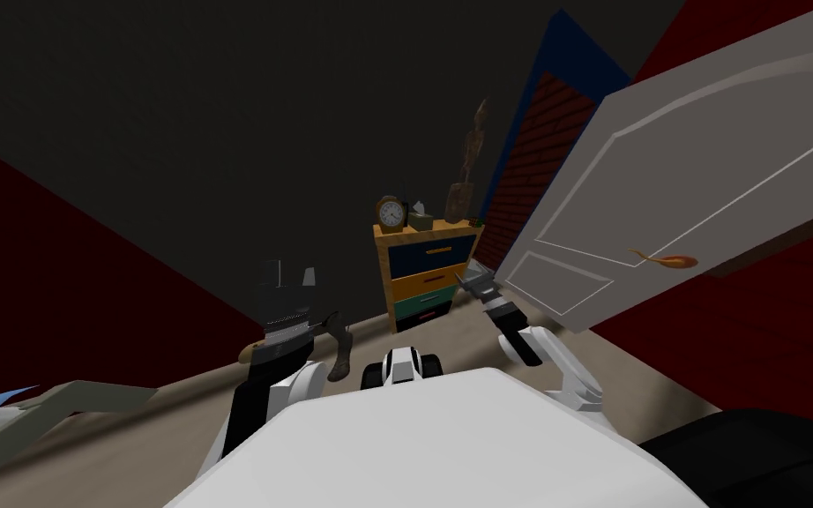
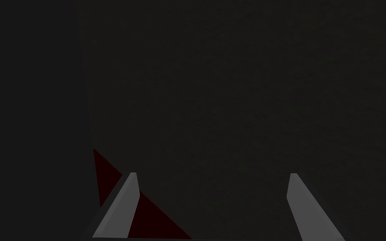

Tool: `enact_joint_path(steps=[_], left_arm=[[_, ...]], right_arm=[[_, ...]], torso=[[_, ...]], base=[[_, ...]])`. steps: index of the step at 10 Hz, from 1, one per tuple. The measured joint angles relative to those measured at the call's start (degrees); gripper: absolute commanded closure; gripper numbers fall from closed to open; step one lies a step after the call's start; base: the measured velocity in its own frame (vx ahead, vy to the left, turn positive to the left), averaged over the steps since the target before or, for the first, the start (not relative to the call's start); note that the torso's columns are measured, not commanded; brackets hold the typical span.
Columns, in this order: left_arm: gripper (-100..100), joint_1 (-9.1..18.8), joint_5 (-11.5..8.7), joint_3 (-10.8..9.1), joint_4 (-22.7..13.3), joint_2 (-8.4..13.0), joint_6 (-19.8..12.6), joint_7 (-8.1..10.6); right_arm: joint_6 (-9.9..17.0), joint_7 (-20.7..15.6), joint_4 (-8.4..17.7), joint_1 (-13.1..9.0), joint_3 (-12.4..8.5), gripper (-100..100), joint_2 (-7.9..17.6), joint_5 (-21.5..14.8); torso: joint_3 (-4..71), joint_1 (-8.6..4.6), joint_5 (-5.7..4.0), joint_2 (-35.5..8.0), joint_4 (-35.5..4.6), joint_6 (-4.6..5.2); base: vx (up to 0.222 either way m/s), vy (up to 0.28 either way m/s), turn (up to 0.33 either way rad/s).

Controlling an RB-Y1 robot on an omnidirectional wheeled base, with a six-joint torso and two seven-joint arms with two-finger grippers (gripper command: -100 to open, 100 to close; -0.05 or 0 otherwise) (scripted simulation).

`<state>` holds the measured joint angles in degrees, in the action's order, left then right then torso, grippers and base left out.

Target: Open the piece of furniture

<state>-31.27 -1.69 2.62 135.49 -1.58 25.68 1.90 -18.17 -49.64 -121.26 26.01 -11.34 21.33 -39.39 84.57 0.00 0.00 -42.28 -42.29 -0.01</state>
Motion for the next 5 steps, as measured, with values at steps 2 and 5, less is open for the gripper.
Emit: enact_joint_path(steps=[2,5], left_arm=[[0,0.0,0.0,0.00,0.0,0.0,0.0,0.00],[0,0.0,0.0,0.00,0.0,0.0,0.0,0.00]], right_arm=[[0.5,-2.6,0.7,-0.4,-0.3,-100,0.7,-1.9],[1.2,-7.2,2.0,-0.9,-0.9,-100,1.9,-5.3]], torso=[[0.0,-0.05,-0.02,0.0,0.0,0.00],[0.0,-0.01,0.00,0.0,0.0,0.00]], base=[[0.041,0.056,0.061],[0.047,0.051,0.034]])
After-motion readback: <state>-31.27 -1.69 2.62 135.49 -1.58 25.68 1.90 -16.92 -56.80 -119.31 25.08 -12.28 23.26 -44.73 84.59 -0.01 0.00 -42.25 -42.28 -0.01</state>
